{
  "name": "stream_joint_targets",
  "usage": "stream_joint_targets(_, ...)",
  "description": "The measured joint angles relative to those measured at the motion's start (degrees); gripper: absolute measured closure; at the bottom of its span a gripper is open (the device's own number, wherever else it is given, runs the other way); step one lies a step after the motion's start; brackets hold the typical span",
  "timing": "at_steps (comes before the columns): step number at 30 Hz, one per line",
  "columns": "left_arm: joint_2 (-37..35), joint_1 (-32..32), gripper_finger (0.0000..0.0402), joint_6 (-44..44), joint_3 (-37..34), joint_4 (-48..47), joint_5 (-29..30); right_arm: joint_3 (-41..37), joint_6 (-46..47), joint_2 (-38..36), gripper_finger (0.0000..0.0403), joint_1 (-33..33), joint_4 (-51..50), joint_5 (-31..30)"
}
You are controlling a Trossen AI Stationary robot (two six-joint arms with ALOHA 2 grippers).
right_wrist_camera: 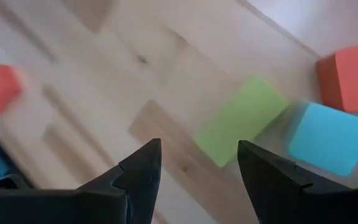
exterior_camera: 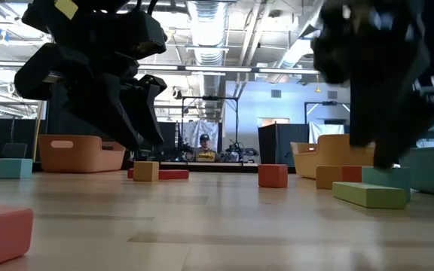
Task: Sort blocks by size
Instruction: Put the small rectangular green block into the green bin
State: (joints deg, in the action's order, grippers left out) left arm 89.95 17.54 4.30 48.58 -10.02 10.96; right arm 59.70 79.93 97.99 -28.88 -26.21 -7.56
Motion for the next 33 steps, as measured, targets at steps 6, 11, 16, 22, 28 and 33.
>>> stream_joint_targets(6, 0.0, 0.0, 0.0196, 1.53, 0.0, 0.01, -0.02, 1.73, 4.27, 5.78, 0.0164, -0.61, -1.21, 3.05)
stream_joint_targets(11, 0.0, 0.01, 0.0196, 3.04, 0.0, 0.16, -0.62, 8.52, 3.78, 9.61, 0.0164, -0.74, -9.35, 3.09)
stream_joint_targets(16, 0.0, 0.0, 0.0196, 3.88, 0.0, 0.28, -1.7, 14.52, 2.22, 13.22, 0.0164, -0.57, -16.01, 1.26)
stream_joint_targets(22, 0.0, 0.01, 0.0196, 4.47, 0.0, 0.24, -2.93, 18.29, -0.04, 15.7, 0.0164, 0.17, -19.28, 0.18)
stream_joint_targets(28, 0.01, 0.01, 0.0196, 4.96, 0.0, 0.04, -3.03, 18.44, -2.86, 14.87, 0.0164, 0.17, -23.8, 0.16)
stream_joint_targets(33, 0.0, 0.02, 0.0196, 5.15, 0.0, 0.04, -3.02, 18.43, -6.43, 13.78, 0.0164, 0.17, -25.81, 0.16)
